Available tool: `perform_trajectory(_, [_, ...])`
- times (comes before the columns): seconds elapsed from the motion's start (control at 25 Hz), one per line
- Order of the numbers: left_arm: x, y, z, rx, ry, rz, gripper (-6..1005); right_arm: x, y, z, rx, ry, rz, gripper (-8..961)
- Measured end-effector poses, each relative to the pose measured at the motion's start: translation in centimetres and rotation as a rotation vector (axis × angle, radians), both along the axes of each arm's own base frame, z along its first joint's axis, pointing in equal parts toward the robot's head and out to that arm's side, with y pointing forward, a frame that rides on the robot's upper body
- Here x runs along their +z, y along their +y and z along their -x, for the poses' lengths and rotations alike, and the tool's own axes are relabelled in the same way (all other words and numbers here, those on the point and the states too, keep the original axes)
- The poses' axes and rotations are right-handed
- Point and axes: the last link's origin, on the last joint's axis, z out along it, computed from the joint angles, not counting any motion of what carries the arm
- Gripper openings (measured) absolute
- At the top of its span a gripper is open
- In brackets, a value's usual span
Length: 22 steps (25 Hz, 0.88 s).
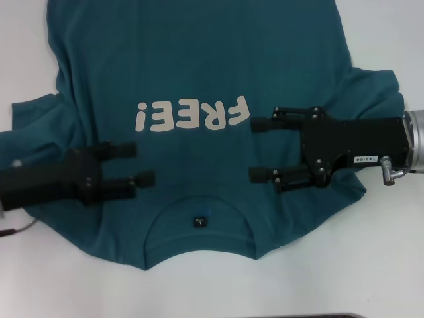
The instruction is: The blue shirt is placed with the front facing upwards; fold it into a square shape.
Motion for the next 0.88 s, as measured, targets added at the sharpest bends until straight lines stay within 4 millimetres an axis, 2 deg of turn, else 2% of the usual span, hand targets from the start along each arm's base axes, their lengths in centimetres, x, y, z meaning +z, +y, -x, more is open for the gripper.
perform_trajectory(0.28, [3.5, 0.8, 2.9, 0.165, 0.067, -0.087, 907, -0.1, -0.1, 0.1, -0.006, 0.006, 0.002, 897])
perform_trajectory(0.48, [5.2, 1.0, 4.7, 0.263, 0.087, -0.148, 905, -0.2, -0.1, 0.1, -0.007, 0.010, 0.002, 897])
perform_trajectory(0.88, [6.6, 1.2, 6.8, 0.386, 0.135, -0.203, 905, -0.3, -0.1, 0.2, -0.009, 0.015, 0.000, 897])
